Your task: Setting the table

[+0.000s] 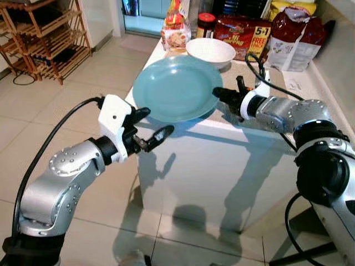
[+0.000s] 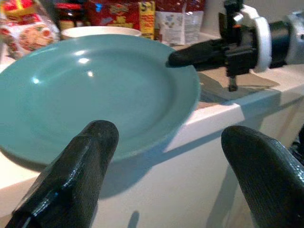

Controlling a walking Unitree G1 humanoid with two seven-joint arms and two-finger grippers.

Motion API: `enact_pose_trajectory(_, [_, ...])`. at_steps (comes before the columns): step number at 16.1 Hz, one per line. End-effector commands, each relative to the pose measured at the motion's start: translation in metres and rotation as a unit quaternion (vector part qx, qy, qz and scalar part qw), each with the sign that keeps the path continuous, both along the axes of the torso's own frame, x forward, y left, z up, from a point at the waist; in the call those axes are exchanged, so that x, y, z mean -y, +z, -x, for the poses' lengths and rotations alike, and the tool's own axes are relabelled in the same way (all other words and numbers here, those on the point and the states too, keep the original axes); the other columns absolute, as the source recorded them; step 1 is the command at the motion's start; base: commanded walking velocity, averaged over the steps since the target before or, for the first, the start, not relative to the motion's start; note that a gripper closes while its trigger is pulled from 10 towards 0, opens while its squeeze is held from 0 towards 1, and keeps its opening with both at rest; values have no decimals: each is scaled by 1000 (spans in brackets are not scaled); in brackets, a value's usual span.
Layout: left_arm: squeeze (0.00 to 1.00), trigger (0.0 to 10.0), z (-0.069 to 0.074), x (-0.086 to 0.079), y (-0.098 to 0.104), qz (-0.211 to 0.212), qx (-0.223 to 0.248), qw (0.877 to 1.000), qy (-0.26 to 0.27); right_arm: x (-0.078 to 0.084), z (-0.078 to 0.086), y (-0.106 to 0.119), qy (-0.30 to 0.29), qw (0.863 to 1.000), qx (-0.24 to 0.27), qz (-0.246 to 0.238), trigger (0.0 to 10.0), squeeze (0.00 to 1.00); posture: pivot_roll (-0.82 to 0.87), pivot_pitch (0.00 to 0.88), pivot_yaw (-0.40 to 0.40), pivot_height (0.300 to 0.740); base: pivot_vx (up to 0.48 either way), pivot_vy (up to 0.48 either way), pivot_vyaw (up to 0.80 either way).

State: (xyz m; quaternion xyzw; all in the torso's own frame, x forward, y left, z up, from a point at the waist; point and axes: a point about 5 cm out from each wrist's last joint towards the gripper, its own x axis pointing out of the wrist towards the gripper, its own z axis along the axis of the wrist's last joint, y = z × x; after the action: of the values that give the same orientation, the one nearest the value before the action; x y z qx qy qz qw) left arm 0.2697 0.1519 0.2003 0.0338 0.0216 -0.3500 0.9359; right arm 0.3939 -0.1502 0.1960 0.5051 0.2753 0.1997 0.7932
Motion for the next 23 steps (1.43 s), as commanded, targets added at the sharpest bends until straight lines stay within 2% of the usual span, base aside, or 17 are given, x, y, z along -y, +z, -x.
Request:
enact_pose_trajectory(1, [0,10000,0,-7,0,-1,6,1000,26,9,-1,26,1,999,37,-38,0,0,130,0,-64,740,0,0,0])
enact_pose_trajectory(2, [0,10000,1,-11,0,2,7,999,40,16,4,34,4,997,49,-65,0,0,127,0,-52,740,0,0,0])
enact_pose_trajectory(5, [0,10000,-4,-16,4,13,16,998,64,30,16,38,-17,993,63,-100,0,0,121,0,-32,740,0,0,0])
enact_pose_trajectory(7, [0,10000,-12,-16,8,20,24,996,79,40,21,33,-52,991,65,-104,0,0,111,3,-8,740,0,0,0])
enact_pose_trajectory(9, [0,10000,-14,-13,15,35,36,996,78,48,28,37,-91,986,88,-113,0,0,108,5,3,740,0,0,0])
enact_pose_trajectory(11, [0,10000,-14,-11,26,64,58,993,77,61,38,37,-155,979,106,-83,0,0,112,11,-1,740,0,0,0])
enact_pose_trajectory(13, [0,10000,-14,-13,32,80,80,989,94,71,52,43,-221,961,149,-71,0,0,114,12,-5,740,0,0,0])
enact_pose_trajectory(15, [0,10000,-18,-21,24,36,85,985,145,74,65,56,-253,945,205,-26,0,0,111,23,-7,740,0,0,0])
enact_pose_trajectory(16, [0,10000,-20,-23,20,25,80,982,170,71,72,63,-259,937,233,-3,10000,0,101,26,-7,740,0,0,0])
enact_pose_trajectory(17, [0,10000,-20,-23,15,10,82,978,190,65,81,68,-261,927,268,27,10000,0,97,30,-7,740,0,0,0])
enact_pose_trajectory(18, [0,10000,-18,-20,13,17,85,977,195,56,89,68,-249,923,289,45,10000,0,87,34,-9,740,0,0,0])
enact_pose_trajectory(21, [0,10000,-18,-6,12,38,86,978,185,36,108,46,-235,931,273,54,10000,0,61,62,10,740,-84,0,0])
enact_pose_trajectory(23, [0,10000,-20,-1,11,35,88,980,176,36,115,39,-257,925,272,68,10000,0,59,52,15,740,-313,0,0])
